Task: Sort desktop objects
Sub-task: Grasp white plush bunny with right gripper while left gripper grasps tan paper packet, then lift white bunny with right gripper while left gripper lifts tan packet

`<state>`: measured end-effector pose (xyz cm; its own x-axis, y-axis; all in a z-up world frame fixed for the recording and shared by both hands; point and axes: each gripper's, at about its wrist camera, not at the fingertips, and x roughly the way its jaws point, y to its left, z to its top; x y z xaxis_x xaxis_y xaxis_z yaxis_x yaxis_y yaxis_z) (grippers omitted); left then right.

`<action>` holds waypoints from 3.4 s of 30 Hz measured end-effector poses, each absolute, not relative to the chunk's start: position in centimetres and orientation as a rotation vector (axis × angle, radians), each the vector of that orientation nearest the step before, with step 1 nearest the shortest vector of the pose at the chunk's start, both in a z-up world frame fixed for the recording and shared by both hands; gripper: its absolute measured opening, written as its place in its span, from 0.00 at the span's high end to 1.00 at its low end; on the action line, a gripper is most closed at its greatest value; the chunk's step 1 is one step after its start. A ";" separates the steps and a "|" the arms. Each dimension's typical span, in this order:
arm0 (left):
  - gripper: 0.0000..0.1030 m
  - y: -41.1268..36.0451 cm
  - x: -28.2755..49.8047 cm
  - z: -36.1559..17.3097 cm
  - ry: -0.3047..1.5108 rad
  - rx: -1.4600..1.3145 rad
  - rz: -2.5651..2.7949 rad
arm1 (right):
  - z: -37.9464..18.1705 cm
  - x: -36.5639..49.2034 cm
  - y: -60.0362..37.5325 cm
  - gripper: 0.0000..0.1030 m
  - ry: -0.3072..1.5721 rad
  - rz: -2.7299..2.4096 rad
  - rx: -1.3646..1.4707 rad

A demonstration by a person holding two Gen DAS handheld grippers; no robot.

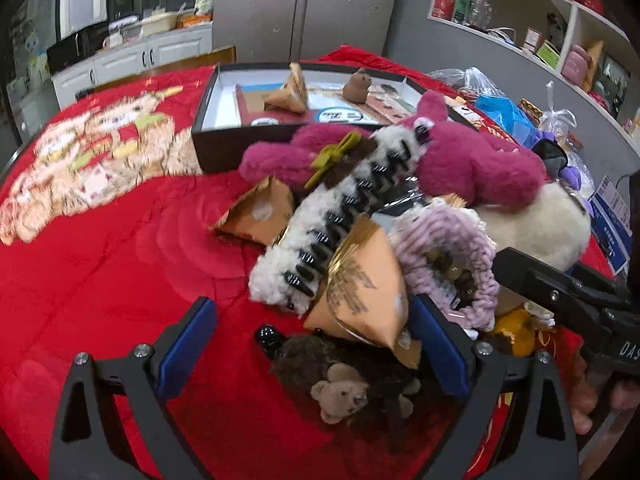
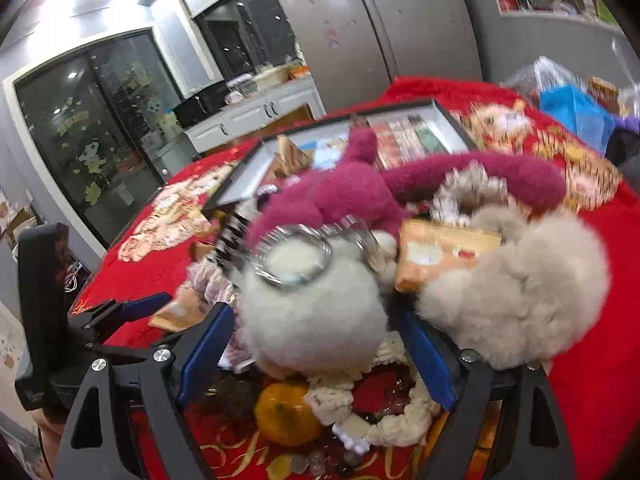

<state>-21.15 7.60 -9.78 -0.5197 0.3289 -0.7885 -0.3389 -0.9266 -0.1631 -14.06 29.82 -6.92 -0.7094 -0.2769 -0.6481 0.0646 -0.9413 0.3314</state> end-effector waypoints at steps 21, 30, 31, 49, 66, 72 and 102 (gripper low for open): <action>0.52 6.6 -19.8 -8.9 -0.044 -1.176 2.438 | -6.8 -13.1 28.6 0.57 -0.346 -2.747 1.030; 0.53 6.1 -18.6 -7.5 -0.056 -1.105 2.474 | -6.5 -12.6 28.9 0.58 -0.358 -2.750 0.998; 0.53 6.0 -18.4 -7.3 -0.053 -1.092 2.482 | -6.4 -12.3 28.8 0.58 -0.352 -2.751 0.982; 0.53 4.7 -18.1 -5.8 -0.069 -1.018 2.578 | -2.6 -10.9 29.5 0.59 -0.372 -2.801 0.768; 0.53 4.8 -17.2 -4.7 -0.075 -0.963 2.579 | -0.1 -9.4 28.4 0.59 -0.350 -2.773 0.726; 0.53 4.9 -16.9 -4.3 -0.064 -0.958 2.583 | 0.8 -8.5 28.0 0.59 -0.356 -2.767 0.718; 0.53 5.9 -18.8 1.7 0.015 -0.927 2.588 | 3.2 -8.4 26.9 0.59 -0.346 -2.778 0.729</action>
<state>-18.78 5.94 1.75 -0.7052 0.3565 -0.6129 -0.3636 -0.9239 -0.1191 -8.41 26.86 3.17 -0.8441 -0.2962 -0.4469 0.1775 -0.9409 0.2884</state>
